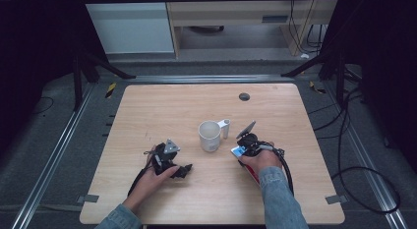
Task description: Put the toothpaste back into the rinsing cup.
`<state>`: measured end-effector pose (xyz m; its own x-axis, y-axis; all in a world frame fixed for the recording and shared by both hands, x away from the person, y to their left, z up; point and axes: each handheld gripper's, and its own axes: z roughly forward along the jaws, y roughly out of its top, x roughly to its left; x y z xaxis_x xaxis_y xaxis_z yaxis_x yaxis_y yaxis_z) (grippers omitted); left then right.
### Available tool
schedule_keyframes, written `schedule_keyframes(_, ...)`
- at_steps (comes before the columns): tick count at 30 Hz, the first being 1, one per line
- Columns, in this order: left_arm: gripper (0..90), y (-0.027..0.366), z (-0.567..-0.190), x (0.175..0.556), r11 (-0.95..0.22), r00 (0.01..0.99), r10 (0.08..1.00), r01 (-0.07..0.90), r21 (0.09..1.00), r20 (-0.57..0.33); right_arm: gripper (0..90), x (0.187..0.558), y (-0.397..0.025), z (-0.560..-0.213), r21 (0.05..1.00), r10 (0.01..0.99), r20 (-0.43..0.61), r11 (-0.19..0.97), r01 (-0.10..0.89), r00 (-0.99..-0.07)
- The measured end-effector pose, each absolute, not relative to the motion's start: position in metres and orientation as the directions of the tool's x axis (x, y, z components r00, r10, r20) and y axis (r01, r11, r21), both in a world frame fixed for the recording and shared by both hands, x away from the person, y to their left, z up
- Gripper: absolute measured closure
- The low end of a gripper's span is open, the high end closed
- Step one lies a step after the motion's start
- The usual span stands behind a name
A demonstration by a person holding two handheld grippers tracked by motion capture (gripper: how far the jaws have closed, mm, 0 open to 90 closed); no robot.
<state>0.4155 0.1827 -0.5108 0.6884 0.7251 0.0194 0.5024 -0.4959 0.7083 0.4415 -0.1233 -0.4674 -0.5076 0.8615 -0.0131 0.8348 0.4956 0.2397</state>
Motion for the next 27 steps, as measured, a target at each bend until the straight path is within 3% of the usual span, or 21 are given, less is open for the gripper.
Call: schedule_keyframes(27, 0.0, 0.1827, -0.5108, 0.4155, -0.496, 0.689, 0.725, 0.502, 0.708, 0.02, 67.6, 0.4389, -0.1248, -0.464, 0.235, 0.85, -0.046, 0.52, 0.821, -0.525)
